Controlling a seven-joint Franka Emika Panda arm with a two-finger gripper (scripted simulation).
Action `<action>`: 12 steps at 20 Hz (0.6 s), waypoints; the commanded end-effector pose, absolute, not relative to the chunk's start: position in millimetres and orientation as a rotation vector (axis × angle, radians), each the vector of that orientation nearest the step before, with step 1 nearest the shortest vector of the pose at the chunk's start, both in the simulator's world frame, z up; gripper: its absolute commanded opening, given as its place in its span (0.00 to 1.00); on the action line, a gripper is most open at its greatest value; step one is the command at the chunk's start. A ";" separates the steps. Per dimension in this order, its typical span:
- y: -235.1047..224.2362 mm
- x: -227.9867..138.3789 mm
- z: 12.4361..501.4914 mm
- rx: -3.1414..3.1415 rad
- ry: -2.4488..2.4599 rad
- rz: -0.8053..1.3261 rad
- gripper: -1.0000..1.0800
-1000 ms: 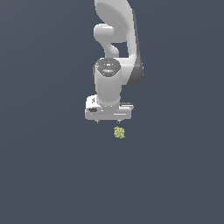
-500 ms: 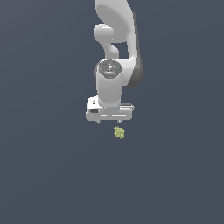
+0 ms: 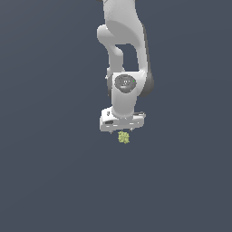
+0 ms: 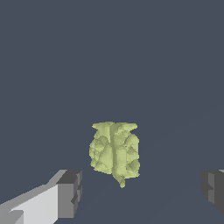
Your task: Pick up the object and move it to a goal position.
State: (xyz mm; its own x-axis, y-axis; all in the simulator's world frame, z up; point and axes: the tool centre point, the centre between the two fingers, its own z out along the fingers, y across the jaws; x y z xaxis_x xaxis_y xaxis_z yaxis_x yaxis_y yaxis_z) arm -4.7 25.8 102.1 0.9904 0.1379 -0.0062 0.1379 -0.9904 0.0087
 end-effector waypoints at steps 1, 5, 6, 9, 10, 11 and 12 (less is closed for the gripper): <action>35.1 -5.5 92.6 3.127 0.253 -0.003 0.96; 41.7 -6.5 85.7 3.129 0.278 0.000 0.96; 42.0 -6.5 85.5 3.129 0.279 0.000 0.96; 41.0 -6.7 85.2 3.129 0.275 -0.003 0.96; 40.9 -6.8 83.4 3.129 0.275 -0.003 0.96; 41.1 -6.9 81.1 3.129 0.275 -0.003 0.96; 41.1 -6.9 77.9 3.129 0.275 -0.003 0.96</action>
